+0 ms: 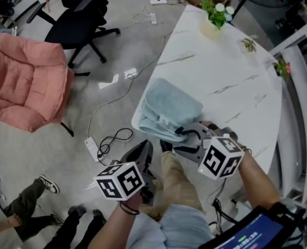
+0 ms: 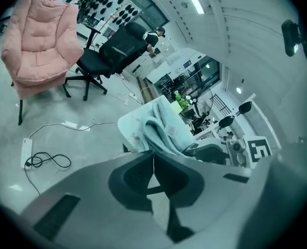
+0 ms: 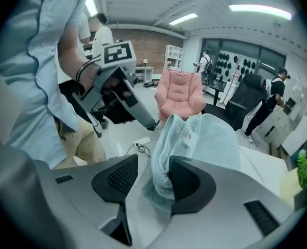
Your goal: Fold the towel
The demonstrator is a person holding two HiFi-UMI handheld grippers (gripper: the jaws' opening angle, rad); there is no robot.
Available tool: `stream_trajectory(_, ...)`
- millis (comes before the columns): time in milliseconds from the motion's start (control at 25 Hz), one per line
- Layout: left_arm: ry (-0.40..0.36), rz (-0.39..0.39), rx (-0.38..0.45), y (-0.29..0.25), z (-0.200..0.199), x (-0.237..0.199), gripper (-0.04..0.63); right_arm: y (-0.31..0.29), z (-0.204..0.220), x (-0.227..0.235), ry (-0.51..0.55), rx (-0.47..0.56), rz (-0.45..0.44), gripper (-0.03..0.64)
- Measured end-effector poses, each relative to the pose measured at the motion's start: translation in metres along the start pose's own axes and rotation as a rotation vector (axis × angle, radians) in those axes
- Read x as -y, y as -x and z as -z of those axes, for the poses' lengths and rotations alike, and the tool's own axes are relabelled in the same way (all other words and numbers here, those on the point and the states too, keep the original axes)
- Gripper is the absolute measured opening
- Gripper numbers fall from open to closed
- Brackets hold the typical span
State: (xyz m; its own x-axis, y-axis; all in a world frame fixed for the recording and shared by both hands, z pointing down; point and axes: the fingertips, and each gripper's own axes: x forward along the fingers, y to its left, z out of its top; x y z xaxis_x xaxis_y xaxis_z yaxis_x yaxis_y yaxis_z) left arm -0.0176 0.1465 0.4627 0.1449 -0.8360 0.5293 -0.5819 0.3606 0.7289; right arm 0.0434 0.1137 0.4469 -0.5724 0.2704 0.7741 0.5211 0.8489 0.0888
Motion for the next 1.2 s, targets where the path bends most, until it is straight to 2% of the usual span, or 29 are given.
stream_trajectory(240, 0.014, 0.014, 0.001, 0.000, 0.001, 0.004, 0.011, 0.045, -0.043, 0.027, -0.226, 0.191, 0.033, 0.197)
stream_trajectory(280, 0.021, 0.014, 0.003, 0.000, 0.001, 0.003, 0.011, 0.049, -0.049, 0.035, -0.260, 0.197, 0.053, 0.173)
stream_trajectory(400, 0.035, 0.017, 0.023, 0.000, -0.003, 0.002, 0.011, 0.045, -0.053, 0.056, -0.312, 0.161, 0.089, 0.170)
stream_trajectory(560, 0.047, 0.026, 0.061, -0.004, -0.012, -0.003, 0.011, 0.017, -0.047, 0.068, -0.363, 0.125, 0.062, 0.169)
stream_trajectory(880, 0.070, 0.001, 0.054, -0.027, -0.016, -0.026, 0.011, -0.023, -0.030, 0.070, -0.366, -0.018, 0.013, 0.156)
stream_trajectory(960, 0.076, 0.006, 0.059, -0.030, -0.018, -0.028, 0.011, -0.028, -0.030, 0.070, -0.341, -0.026, 0.011, 0.119)
stream_trajectory(1040, 0.075, 0.013, 0.062, -0.033, -0.020, -0.027, 0.011, -0.027, -0.032, 0.071, -0.321, -0.014, 0.026, 0.018)
stream_trajectory(1200, 0.068, 0.012, 0.056, -0.033, -0.024, -0.028, 0.011, -0.018, -0.049, 0.064, -0.302, 0.022, 0.014, 0.018)
